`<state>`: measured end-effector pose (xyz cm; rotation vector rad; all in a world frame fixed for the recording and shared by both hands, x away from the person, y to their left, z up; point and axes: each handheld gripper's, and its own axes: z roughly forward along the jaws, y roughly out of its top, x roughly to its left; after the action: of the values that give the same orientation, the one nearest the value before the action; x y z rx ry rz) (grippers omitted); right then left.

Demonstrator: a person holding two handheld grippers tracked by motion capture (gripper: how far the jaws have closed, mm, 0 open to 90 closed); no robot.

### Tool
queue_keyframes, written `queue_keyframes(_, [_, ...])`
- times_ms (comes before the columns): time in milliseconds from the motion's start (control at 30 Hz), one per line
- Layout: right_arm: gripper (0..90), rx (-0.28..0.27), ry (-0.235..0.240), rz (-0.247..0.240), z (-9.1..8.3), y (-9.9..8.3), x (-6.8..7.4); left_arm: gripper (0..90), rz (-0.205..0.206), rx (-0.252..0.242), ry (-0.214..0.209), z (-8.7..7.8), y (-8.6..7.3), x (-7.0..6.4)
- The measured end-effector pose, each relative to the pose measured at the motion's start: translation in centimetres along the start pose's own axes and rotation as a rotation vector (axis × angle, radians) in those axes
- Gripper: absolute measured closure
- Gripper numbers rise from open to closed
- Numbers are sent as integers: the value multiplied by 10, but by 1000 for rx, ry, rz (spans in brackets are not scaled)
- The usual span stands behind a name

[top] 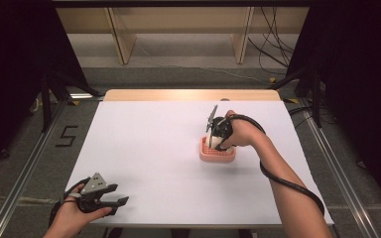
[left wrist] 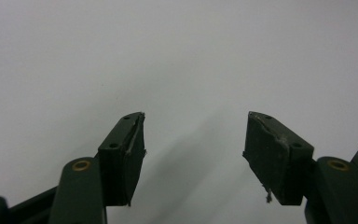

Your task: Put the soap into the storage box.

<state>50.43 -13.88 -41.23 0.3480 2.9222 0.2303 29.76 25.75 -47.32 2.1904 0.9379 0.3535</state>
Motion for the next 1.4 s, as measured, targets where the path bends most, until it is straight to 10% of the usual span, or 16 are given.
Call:
queue_keyframes(1200, [505,10,20,50,10,1,0,374,-6,-9,4,0,0,0])
queue_keyframes(1400, [505,-9,14,-6,14,-1,-5,374,-7,-10,4,0,0,0])
